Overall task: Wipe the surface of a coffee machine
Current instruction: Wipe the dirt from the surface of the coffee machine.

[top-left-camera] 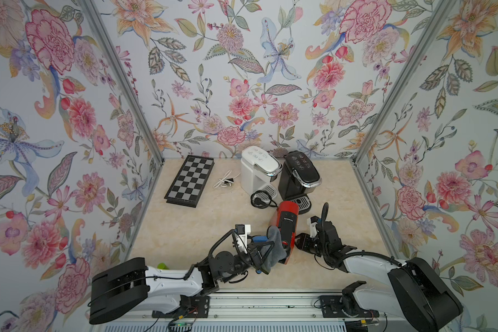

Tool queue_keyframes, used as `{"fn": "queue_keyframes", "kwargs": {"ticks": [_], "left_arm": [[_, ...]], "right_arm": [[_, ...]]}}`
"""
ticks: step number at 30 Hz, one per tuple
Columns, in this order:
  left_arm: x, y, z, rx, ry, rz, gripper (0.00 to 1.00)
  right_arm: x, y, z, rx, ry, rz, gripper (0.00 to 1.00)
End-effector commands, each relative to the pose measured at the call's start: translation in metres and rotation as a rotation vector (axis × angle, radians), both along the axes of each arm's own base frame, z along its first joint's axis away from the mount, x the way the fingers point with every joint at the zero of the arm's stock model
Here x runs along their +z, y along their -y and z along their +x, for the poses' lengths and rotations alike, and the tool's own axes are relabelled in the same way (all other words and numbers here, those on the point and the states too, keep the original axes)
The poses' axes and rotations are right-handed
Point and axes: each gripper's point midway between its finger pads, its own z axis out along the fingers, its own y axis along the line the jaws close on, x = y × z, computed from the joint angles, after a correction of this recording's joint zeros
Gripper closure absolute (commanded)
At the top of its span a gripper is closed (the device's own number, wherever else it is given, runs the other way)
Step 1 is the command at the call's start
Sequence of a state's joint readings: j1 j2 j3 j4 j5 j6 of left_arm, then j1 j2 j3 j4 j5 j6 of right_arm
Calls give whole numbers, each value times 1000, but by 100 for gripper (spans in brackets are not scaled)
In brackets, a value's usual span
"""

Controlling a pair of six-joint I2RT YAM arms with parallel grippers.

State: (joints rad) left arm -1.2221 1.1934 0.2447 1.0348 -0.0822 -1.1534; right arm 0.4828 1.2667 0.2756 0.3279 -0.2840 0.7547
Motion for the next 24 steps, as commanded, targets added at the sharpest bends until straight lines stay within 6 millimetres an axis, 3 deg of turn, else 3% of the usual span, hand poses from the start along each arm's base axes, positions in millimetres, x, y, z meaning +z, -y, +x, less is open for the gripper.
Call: {"fn": "queue_keyframes", "kwargs": {"ticks": [1, 6, 8, 12, 16, 21, 24], "left_arm": [[-69, -22, -5, 44, -127, 203, 100], [-61, -75, 21, 260, -88, 291, 100], [-48, -94, 26, 327, -58, 302, 100], [-29, -110, 19, 319, -24, 290, 100], [-36, -95, 1, 191, -45, 340, 100], [-49, -59, -23, 13, -59, 414, 100], [-59, -44, -25, -12, -62, 474, 100]], "right_arm": [[66, -71, -1, 218, 132, 248, 61], [69, -85, -6, 253, 136, 240, 61], [68, -86, -7, 254, 135, 236, 61], [65, -84, -6, 246, 132, 226, 61], [66, -86, -4, 247, 137, 225, 61], [67, -89, -1, 249, 138, 229, 61], [69, -88, 0, 247, 142, 227, 61]]}}
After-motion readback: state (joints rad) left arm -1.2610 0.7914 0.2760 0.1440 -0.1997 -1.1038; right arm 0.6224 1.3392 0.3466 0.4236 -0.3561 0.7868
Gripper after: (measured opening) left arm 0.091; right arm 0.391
